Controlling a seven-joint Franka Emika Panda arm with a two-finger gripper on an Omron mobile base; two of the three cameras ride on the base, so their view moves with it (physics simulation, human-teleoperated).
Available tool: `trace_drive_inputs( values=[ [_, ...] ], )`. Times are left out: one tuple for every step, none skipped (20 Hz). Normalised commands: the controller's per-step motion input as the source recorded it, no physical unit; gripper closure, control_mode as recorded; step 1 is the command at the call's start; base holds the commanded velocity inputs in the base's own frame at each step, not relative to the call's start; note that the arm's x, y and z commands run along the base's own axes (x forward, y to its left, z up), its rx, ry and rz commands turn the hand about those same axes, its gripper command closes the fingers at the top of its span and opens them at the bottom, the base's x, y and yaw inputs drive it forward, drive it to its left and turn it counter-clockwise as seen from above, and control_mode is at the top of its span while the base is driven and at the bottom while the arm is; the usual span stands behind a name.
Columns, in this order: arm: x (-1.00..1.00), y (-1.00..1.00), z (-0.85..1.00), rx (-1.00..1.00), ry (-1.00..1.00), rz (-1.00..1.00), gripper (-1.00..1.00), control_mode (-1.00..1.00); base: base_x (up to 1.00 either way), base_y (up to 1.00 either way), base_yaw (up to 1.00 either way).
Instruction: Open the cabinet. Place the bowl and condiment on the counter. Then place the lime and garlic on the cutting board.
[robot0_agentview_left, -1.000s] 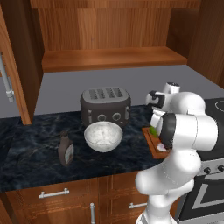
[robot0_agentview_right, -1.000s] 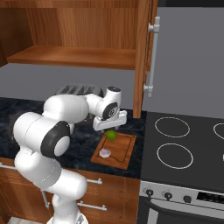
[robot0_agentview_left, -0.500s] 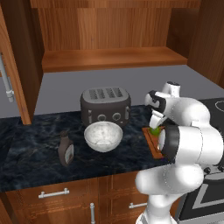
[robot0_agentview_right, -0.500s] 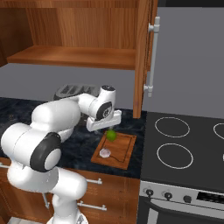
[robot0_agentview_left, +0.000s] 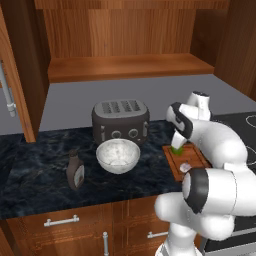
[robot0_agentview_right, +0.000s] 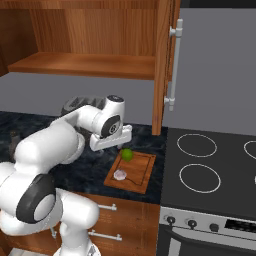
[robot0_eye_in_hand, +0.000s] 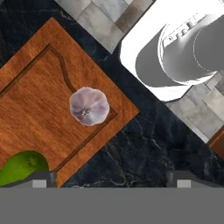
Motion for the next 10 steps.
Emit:
trace_drive_inputs(
  values=[
    [-0.51,0.24,0.28,0.0,-0.01,-0.06,-1.0,-1.0,0.0,0.0,0.0],
    [-0.5,0.24,0.27,0.0,0.0,-0.06,-1.0,-1.0,0.0,0.0,0.0],
    [-0.5,0.24,0.25,0.0,0.0,-0.05,-1.0,-1.0,0.0,0.0,0.0],
    [-0.5,0.24,0.25,0.0,0.0,-0.05,-1.0,-1.0,0.0,0.0,0.0],
    [-0.5,0.24,0.26,0.0,0.0,-0.05,-1.0,-1.0,0.0,0.0,0.0],
    [-0.5,0.25,0.26,0.0,0.0,-0.05,-1.0,-1.0,0.0,0.0,0.0],
    [-0.51,0.25,0.26,0.0,0.0,-0.05,-1.0,-1.0,0.0,0.0,0.0],
    [-0.51,0.25,0.25,0.0,0.0,-0.05,-1.0,-1.0,0.0,0.0,0.0],
    [-0.52,0.25,0.24,0.0,0.0,-0.05,-1.0,-1.0,0.0,0.0,0.0],
    [-0.51,0.26,0.24,0.0,0.0,-0.05,-1.0,-1.0,0.0,0.0,0.0]
  ],
)
